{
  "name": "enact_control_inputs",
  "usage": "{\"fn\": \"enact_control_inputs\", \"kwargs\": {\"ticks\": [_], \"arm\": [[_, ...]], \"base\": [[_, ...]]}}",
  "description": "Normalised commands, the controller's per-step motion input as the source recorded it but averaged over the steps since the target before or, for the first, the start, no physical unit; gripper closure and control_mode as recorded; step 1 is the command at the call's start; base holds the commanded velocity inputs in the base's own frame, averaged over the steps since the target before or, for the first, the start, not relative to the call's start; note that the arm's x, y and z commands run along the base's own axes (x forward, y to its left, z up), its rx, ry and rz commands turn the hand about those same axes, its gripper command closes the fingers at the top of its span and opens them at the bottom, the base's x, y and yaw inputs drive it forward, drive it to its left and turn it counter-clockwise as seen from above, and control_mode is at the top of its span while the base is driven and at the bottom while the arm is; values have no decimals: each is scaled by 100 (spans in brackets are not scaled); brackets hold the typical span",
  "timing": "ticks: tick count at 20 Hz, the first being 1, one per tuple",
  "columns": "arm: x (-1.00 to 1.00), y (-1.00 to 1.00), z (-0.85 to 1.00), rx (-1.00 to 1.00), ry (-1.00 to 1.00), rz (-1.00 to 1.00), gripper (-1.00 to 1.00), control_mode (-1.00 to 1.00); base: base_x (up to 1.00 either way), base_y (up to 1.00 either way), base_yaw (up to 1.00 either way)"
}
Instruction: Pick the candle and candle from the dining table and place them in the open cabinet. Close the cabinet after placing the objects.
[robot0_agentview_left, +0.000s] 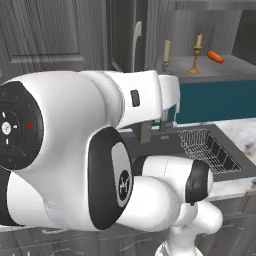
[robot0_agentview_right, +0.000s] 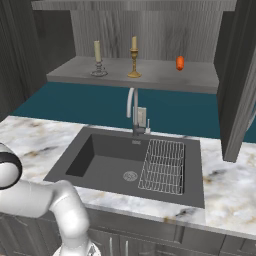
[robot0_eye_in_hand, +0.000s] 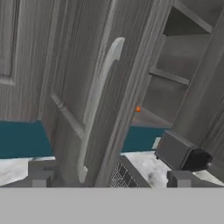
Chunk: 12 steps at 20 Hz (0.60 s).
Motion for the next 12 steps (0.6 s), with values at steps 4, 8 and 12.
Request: {"fn": "enact_control_inputs", "kwargs": {"ticks": [4, 8, 12], "arm": [[46, 1, -11, 0, -15, -14, -100, -100], [35, 9, 0, 0, -15, -10, -100, -100], [32, 0, -4, 0, -14, -11, -100, -100]], "base": [[0, 0, 0], [0, 0, 0], [0, 0, 0]]}}
